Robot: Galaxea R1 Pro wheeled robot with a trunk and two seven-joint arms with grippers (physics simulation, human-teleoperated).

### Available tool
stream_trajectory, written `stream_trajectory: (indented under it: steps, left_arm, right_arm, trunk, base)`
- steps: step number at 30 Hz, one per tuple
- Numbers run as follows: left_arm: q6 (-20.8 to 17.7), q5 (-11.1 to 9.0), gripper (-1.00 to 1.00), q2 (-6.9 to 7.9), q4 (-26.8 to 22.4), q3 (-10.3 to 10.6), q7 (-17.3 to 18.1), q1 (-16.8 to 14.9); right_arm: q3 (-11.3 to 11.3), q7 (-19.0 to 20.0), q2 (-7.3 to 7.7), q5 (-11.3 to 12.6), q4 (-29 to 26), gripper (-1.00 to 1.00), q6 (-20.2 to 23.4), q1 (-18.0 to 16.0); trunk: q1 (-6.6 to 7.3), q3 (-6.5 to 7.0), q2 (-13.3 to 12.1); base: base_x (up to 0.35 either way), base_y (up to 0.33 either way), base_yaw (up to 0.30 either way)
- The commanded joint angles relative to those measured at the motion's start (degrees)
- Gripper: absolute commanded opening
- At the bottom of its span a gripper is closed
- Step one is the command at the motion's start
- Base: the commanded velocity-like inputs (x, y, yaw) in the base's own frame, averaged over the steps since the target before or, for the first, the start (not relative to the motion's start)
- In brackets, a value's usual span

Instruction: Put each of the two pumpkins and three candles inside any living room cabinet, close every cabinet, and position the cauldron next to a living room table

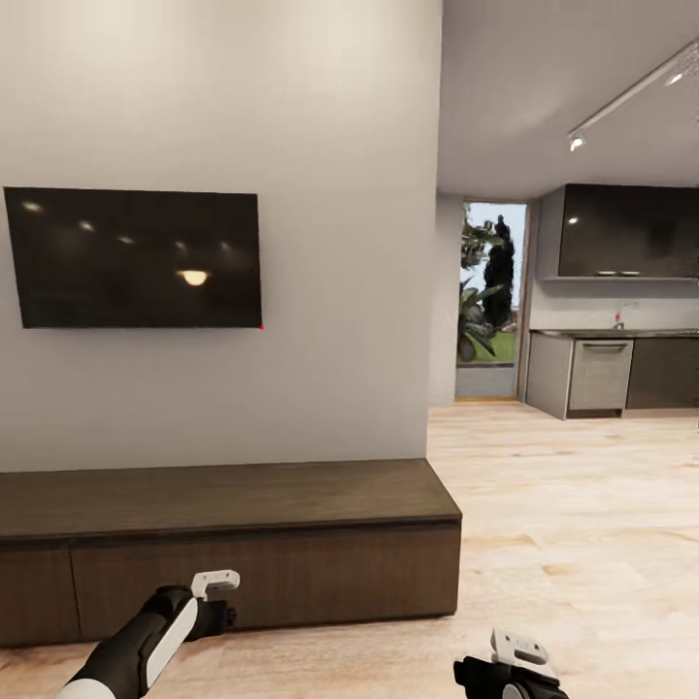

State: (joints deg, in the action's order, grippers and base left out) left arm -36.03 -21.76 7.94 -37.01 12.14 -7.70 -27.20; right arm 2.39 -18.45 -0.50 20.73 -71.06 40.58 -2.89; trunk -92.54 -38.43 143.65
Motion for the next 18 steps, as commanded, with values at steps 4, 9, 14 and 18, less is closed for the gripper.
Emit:
stream_trajectory:
  steps: [4, 9, 14, 18]
  left_arm:
    - [2.0, -0.6, 1.0, 0.07, 2.3, 0.4, -0.5, 0.0]
    - [3.5, -0.6, 1.0, 0.06, 3.6, 1.7, -0.5, 0.0]
    - [5.4, -0.6, 1.0, 0.05, 5.6, 3.1, -0.6, 0.0]
    - [6.2, -0.6, 1.0, 0.04, 6.5, 3.4, -0.5, 0.0]
  right_arm:
    - [0.1, -0.6, 0.71, 0.6, 2.2, 1.0, 0.1, -0.1]
    - [0.1, -0.6, 1.19, 0.6, 3.7, 1.0, 0.0, -0.1]
    - [0.1, -0.6, 1.34, 0.6, 4.6, 1.0, 0.0, -0.1]
    - [0.1, -0.6, 1.37, 0.6, 4.9, 1.0, 0.0, -0.1]
  trunk:
    - [0.12, 0.44, 0.0]
    - [0.24, 1.08, -0.1]
    - [0.37, 1.72, -0.2]
    - [0.48, 2.23, -0.2]
  base:
    - [0.0, 0.0, -0.057]
    - [0.0, 0.0, -0.022]
    - [0.0, 0.0, -0.005]
    - [0.0, 0.0, -0.001]
